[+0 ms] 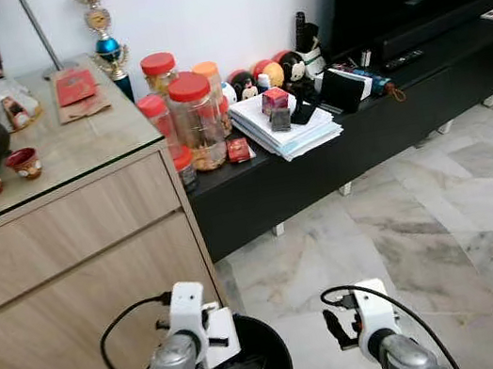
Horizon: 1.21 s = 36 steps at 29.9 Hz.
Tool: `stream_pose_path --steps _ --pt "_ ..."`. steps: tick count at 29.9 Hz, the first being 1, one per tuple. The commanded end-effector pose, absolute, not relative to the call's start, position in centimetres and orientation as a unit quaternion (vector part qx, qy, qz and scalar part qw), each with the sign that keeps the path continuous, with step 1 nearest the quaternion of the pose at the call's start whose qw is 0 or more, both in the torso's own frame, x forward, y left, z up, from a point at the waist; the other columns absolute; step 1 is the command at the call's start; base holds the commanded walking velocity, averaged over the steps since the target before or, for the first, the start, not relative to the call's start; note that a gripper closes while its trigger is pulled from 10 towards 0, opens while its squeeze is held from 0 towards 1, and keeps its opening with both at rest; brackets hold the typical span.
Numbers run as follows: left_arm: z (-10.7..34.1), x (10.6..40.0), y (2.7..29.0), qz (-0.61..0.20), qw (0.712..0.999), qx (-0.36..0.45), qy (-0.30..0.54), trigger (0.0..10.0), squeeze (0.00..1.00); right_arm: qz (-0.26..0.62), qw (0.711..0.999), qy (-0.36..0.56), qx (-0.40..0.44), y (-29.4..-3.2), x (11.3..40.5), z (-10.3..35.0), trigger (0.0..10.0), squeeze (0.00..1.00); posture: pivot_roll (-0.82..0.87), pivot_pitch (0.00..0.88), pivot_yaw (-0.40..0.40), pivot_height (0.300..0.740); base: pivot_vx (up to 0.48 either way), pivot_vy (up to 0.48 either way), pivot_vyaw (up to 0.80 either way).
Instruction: Picking trash to rubbish bin
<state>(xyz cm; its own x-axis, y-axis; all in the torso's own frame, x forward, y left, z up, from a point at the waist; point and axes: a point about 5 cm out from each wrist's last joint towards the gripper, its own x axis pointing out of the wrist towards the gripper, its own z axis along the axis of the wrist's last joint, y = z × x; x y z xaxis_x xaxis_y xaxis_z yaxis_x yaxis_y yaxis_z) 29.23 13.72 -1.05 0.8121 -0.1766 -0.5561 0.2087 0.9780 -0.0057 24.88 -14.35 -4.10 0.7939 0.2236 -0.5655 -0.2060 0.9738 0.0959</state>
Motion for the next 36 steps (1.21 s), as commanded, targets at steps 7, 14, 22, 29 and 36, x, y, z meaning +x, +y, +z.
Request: stream_pose_path --steps 7,14,22,29,36 --pt "-0.1 30.3 13.0 -0.102 0.956 0.035 0.271 10.0 0.0 0.264 0.939 0.211 0.06 -10.9 27.7 -0.7 10.0 0.0 -0.09 0.006 -0.022 0.74 0.0 0.0 0.0" --pt "0.1 30.4 12.9 -0.101 0.958 0.038 0.265 10.0 0.05 0.299 0.933 0.187 0.066 -10.2 28.2 0.2 10.0 0.0 -0.1 0.02 -0.04 0.74 0.0 0.0 0.0" --pt "0.4 30.7 13.2 -0.096 0.96 0.043 0.259 10.0 1.0 0.31 0.933 0.167 0.078 -10.1 28.6 0.9 10.0 0.0 -0.1 0.036 -0.052 0.74 0.0 0.0 0.0" --pt "0.7 31.0 13.4 -0.096 0.961 0.049 0.256 10.0 1.0 0.308 0.934 0.165 0.078 -10.2 28.6 0.9 10.0 0.0 -0.1 0.035 -0.047 0.74 0.0 0.0 0.0" --pt "-0.1 30.2 14.5 -0.085 0.957 0.069 0.27 10.0 0.0 0.269 0.942 0.193 0.052 -11.2 27.9 -0.3 10.0 0.0 -0.09 0.029 -0.039 0.74 0.0 0.0 0.0"
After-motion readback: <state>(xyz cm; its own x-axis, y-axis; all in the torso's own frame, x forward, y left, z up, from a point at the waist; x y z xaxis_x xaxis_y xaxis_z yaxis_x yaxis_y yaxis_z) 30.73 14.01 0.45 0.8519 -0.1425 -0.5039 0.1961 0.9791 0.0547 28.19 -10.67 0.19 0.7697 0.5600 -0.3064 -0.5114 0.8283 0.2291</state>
